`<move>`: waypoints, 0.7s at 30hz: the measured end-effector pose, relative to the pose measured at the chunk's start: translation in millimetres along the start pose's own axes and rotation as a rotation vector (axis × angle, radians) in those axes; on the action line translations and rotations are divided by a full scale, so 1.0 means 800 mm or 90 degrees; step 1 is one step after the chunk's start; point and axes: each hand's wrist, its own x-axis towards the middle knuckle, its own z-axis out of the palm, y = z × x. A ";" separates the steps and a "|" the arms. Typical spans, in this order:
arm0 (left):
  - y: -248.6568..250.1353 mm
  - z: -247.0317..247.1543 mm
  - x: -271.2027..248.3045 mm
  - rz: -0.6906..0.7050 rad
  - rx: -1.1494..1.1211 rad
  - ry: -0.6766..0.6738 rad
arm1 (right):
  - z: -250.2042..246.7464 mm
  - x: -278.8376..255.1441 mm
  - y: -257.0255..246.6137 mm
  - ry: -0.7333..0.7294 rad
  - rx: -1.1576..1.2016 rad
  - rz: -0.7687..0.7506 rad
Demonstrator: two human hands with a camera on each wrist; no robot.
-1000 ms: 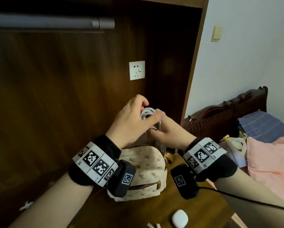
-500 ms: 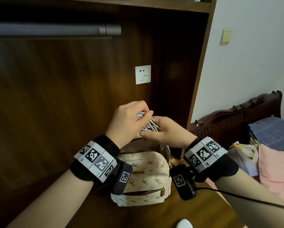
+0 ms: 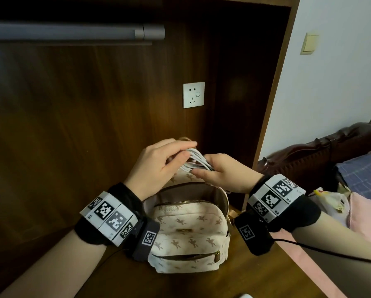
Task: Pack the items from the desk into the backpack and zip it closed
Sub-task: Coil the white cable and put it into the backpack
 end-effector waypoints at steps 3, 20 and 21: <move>-0.030 -0.001 -0.021 -0.075 0.021 -0.043 | 0.007 0.000 0.021 0.007 0.050 0.029; -0.085 0.053 -0.129 -0.236 -0.016 -0.198 | 0.115 0.014 0.088 -0.016 0.192 0.028; -0.090 0.053 -0.129 -0.214 -0.012 -0.177 | 0.122 0.012 0.090 -0.014 0.203 0.034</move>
